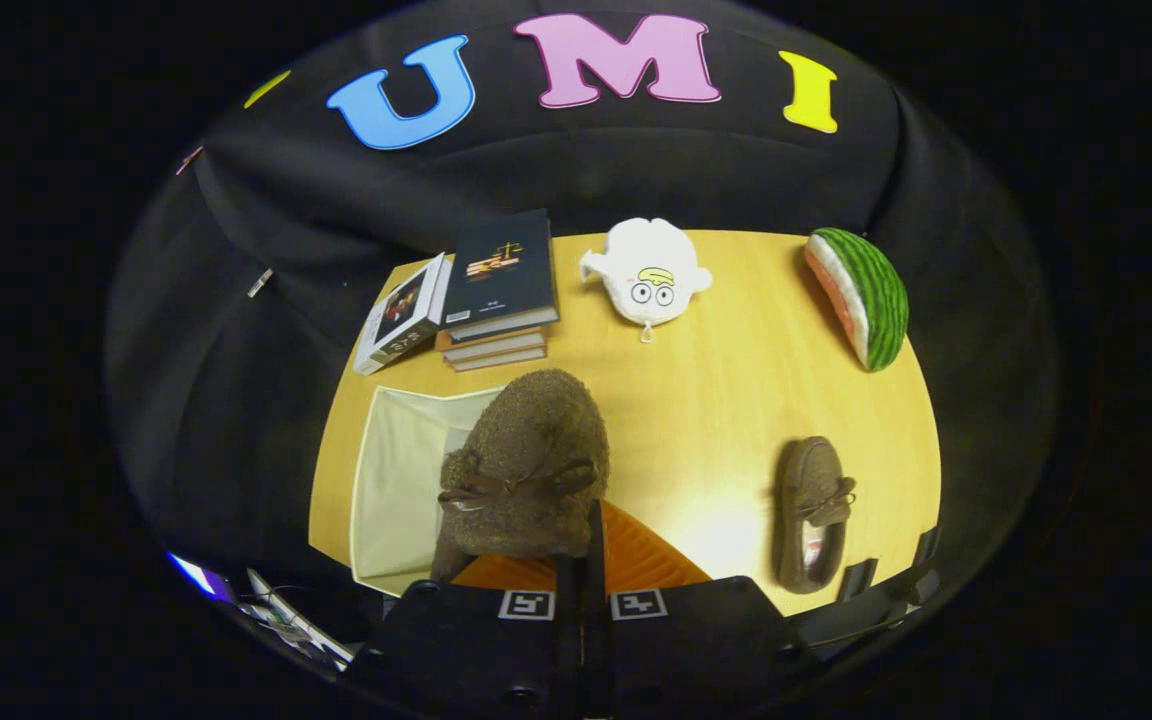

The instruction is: Open the storage box then place both shoes into the box .Put the left shoe in first, then the right shoe, with the right side of both shoes facing outward in a uniform manner.

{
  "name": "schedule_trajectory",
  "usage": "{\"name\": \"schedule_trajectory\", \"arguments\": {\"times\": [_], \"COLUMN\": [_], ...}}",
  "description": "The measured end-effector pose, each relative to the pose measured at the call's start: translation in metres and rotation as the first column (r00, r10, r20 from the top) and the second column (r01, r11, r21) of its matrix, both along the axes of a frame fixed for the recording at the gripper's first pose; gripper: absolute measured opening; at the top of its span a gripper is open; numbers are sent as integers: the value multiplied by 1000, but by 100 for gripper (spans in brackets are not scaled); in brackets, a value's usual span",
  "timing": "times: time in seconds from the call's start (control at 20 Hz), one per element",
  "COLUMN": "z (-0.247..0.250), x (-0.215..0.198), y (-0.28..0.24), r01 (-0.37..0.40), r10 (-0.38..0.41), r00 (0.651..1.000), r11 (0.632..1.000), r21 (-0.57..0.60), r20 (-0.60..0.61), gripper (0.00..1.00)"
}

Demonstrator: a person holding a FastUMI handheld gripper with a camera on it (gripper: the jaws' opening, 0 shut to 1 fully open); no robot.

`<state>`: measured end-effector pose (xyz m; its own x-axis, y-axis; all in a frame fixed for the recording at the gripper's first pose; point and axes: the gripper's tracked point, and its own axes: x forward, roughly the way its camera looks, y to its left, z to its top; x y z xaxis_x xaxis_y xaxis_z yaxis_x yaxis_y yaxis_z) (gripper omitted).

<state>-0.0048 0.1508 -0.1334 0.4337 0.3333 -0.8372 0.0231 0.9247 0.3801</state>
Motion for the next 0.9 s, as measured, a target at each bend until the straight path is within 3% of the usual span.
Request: {"name": "schedule_trajectory", "arguments": {"times": [0.35, 0.6, 0.9], "z": [-18, -57, -78], "x": [4, 0, 7], "y": [107, 143, 170], "r01": [-90, -114, -158], "r10": [92, 114, 156], "r00": [992, 982, 976], "r11": [996, 993, 987], "r21": [30, 6, -5], "r20": [-81, -153, -154], "gripper": [6, 7, 7]}}
